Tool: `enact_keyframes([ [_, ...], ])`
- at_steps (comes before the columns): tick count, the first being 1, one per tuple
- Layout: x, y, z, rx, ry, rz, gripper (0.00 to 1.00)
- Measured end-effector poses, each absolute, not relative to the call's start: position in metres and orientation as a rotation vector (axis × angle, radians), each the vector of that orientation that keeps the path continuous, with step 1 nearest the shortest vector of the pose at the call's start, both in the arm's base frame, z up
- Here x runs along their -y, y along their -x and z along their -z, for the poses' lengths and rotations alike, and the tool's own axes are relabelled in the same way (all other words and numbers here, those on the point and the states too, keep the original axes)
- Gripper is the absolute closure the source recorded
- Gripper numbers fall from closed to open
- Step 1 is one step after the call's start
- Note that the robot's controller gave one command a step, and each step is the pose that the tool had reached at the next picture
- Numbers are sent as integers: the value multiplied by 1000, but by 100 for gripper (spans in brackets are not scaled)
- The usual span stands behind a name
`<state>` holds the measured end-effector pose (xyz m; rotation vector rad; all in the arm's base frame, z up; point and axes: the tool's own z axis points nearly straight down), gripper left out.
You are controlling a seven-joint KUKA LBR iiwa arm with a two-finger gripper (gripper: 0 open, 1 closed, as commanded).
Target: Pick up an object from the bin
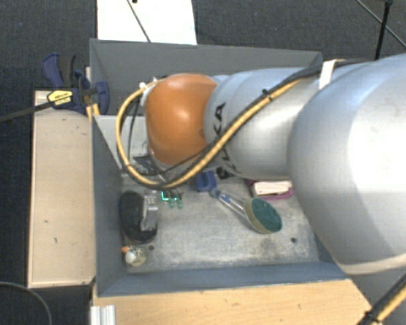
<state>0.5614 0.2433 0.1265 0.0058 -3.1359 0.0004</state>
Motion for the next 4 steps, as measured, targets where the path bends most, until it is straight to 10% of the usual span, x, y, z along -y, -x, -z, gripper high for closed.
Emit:
enact_keyframes([
  [1, -254, -545, -74, 2972, 1009, 12, 0],
  [2, -236, -530, -102, 2771, 1475, -1, 0],
  [3, -254, -494, -127, 3096, 510, -4, 0],
  [4, -244, -558, -69, 2936, 1119, -1, 0],
])
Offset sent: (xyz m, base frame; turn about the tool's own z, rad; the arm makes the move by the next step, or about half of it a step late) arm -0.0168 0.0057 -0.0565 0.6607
